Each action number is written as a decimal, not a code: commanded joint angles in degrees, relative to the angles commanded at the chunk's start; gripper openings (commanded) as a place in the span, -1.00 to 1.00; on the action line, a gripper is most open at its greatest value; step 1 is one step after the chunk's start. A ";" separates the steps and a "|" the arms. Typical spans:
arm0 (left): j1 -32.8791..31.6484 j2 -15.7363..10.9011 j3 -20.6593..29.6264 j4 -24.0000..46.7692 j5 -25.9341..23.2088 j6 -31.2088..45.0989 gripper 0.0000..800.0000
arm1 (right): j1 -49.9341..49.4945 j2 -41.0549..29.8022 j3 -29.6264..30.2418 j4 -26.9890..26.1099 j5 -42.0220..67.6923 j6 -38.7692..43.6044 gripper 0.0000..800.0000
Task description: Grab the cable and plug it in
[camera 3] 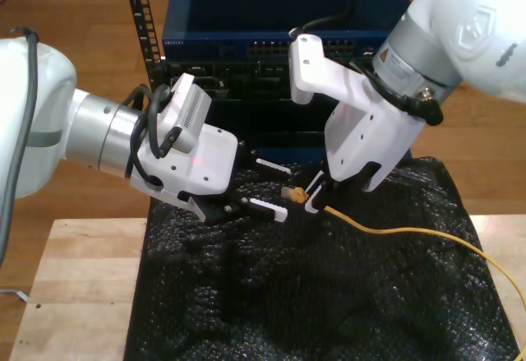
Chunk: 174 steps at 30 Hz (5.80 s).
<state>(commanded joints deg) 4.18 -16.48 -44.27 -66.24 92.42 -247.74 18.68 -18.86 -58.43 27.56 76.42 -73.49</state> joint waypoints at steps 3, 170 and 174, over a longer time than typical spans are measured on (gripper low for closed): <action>0.00 0.00 0.09 0.00 -0.09 0.79 0.11 | 0.00 0.00 0.00 0.00 0.00 0.00 -0.96; 15.38 27.60 -8.26 -15.82 46.33 -22.15 -0.99 | 23.21 -19.78 18.29 0.44 -50.64 -24.18 -0.23; 15.38 27.60 -8.26 -15.82 46.42 -22.15 -0.98 | 23.56 -19.78 18.29 0.44 -50.64 -24.18 -0.28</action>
<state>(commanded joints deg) 19.56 11.12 -52.54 -82.07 138.84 -269.89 42.24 -38.64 -40.14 28.00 25.78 -97.67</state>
